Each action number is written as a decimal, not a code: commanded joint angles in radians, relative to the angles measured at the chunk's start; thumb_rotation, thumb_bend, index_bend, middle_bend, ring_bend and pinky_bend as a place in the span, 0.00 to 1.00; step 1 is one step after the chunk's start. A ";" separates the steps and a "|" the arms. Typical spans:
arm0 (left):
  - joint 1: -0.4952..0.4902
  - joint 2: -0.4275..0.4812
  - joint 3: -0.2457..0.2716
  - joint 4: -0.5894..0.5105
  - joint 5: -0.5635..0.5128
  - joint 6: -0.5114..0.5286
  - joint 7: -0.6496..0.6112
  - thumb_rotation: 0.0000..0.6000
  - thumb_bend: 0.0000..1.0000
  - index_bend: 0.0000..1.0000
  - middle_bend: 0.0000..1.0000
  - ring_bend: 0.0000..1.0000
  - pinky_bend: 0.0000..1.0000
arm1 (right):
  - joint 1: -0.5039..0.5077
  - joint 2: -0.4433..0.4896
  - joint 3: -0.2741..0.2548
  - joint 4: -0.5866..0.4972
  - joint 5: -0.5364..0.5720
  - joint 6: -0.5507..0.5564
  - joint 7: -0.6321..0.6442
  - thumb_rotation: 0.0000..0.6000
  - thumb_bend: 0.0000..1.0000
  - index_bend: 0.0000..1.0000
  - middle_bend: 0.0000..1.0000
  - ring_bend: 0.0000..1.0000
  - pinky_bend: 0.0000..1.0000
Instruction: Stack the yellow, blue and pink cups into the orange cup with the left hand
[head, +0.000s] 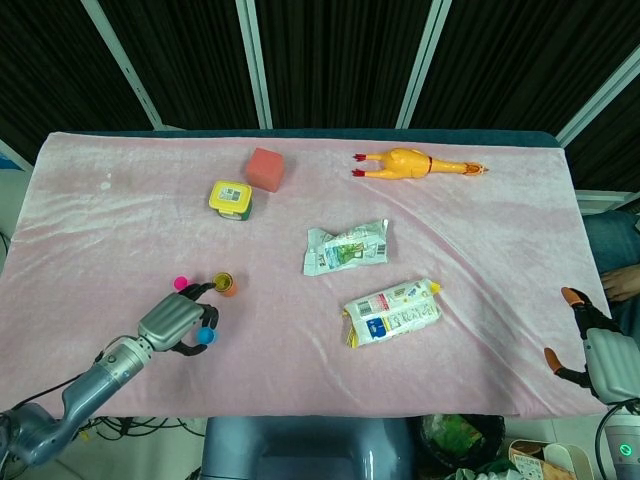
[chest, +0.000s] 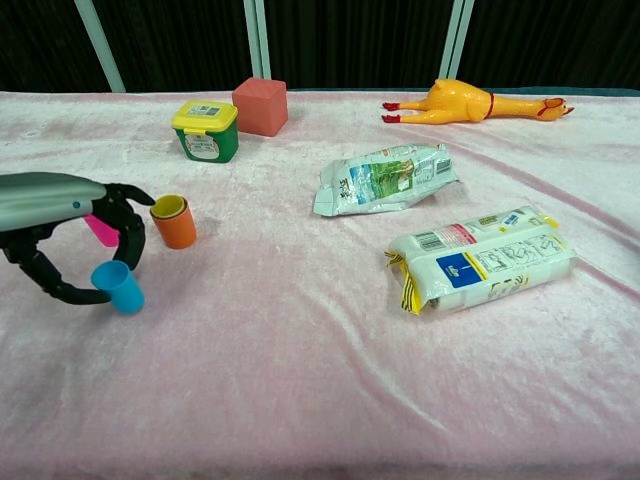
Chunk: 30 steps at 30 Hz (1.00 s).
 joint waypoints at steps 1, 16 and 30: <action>0.006 0.041 -0.008 -0.046 0.013 0.030 0.002 1.00 0.30 0.51 0.53 0.05 0.13 | 0.000 0.000 0.001 -0.001 0.000 0.001 -0.002 1.00 0.27 0.03 0.06 0.16 0.21; -0.094 0.104 -0.147 -0.061 -0.085 -0.036 -0.068 1.00 0.30 0.50 0.53 0.05 0.13 | 0.000 -0.003 -0.001 -0.001 -0.001 0.003 -0.010 1.00 0.27 0.03 0.06 0.16 0.21; -0.152 -0.009 -0.167 0.108 -0.155 -0.137 -0.139 1.00 0.28 0.48 0.51 0.05 0.13 | 0.001 -0.003 0.000 0.001 0.004 -0.001 -0.010 1.00 0.27 0.03 0.06 0.16 0.21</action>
